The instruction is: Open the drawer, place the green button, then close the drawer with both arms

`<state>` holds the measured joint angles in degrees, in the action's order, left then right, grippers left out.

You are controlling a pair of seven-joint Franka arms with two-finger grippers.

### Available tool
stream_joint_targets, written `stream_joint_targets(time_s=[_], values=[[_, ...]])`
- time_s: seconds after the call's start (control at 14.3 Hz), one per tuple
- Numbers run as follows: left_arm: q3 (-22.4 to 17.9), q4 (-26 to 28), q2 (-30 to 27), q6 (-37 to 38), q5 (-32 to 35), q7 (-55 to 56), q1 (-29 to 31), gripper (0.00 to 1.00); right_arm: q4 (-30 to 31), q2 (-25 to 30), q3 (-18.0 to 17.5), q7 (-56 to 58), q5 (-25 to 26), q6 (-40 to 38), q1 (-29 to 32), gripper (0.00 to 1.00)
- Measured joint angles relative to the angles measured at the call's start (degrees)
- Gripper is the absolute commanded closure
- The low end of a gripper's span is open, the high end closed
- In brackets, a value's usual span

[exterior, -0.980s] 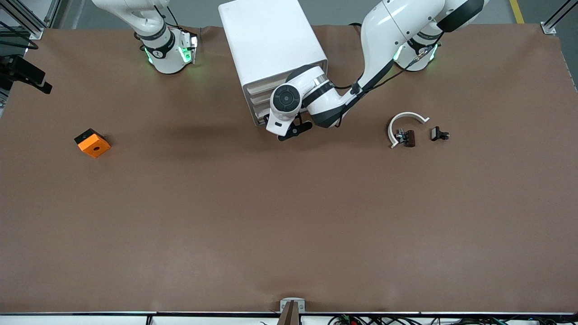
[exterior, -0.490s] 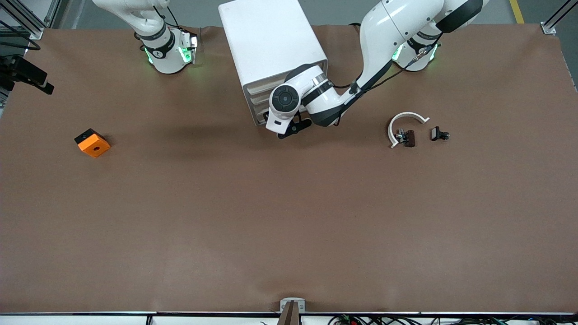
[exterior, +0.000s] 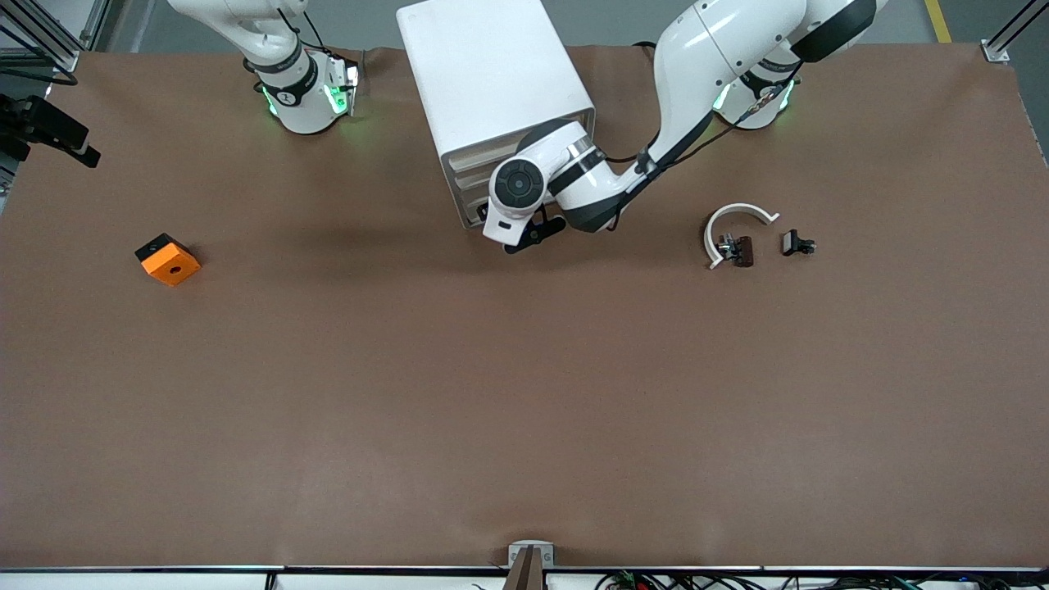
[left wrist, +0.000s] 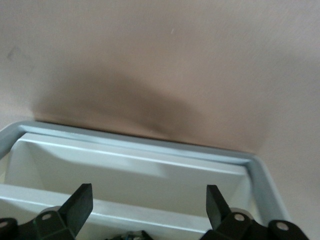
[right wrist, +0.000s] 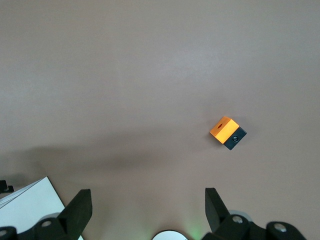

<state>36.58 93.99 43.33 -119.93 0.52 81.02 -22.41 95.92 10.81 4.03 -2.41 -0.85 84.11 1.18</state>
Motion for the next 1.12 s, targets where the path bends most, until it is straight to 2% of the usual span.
stream_joint_targets(time_s=[0.42,0.7,1.12], values=[[-2.3,-6.0,0.2,2.0,1.1,-0.1,4.8,0.0,0.1,0.0,0.0,0.0,0.0,0.5,0.2,0.0],[-3.5,-10.6,0.0,9.5,8.5,-0.1,6.5,0.0,0.2,0.0,0.0,0.0,0.0,0.5,0.3,0.0],[-4.0,-11.6,-3.9,14.8,11.4,-3.5,8.2,0.0,0.3,0.0,0.0,0.0,0.0,0.6,0.4,0.0]])
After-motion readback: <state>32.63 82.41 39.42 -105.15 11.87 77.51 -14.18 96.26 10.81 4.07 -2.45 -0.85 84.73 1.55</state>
